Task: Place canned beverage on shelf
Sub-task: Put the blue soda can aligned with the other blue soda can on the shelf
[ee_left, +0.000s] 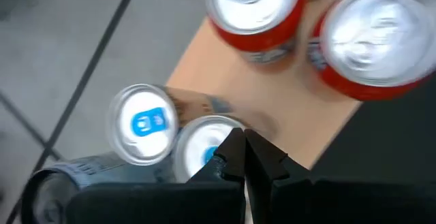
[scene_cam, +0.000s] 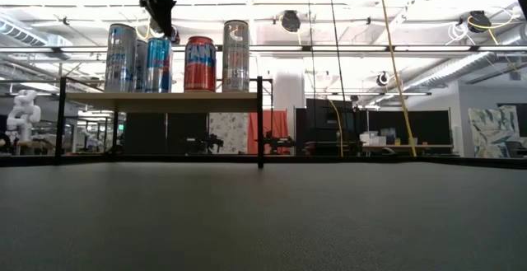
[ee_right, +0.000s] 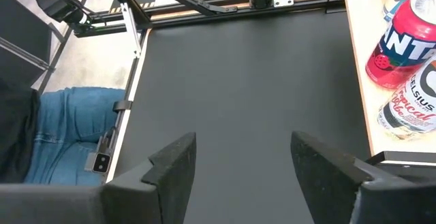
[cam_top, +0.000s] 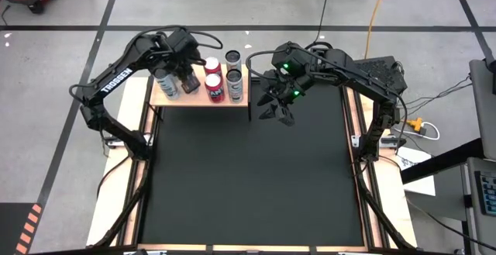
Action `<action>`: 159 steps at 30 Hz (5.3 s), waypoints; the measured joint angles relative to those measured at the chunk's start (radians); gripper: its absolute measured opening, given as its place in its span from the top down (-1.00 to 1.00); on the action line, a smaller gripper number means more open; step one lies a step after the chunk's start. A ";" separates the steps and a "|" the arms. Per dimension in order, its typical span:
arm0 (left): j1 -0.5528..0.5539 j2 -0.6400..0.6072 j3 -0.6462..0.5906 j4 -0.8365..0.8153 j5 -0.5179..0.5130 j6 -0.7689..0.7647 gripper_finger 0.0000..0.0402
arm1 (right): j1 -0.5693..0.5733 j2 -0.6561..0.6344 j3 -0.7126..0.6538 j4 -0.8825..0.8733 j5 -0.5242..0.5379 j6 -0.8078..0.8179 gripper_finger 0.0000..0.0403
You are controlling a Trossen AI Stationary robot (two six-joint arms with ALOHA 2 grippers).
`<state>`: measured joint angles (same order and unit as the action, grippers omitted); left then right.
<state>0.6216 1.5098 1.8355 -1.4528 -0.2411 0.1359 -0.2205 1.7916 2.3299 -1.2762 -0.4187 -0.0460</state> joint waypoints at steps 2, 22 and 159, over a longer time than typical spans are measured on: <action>0.002 0.008 0.000 0.000 -0.026 0.000 0.99 | 0.000 0.000 0.000 0.000 0.000 0.000 -0.09; 0.002 0.037 0.002 -0.064 -0.023 0.000 0.99 | 0.000 0.000 0.000 0.000 -0.001 0.001 -0.09; -0.006 0.024 0.001 -0.117 -0.067 -0.019 0.99 | 0.000 0.000 0.000 -0.001 -0.002 0.008 -0.09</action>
<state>0.6159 1.5335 1.8362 -1.5700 -0.3080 0.1165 -0.2207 1.7916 2.3299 -1.2770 -0.4202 -0.0380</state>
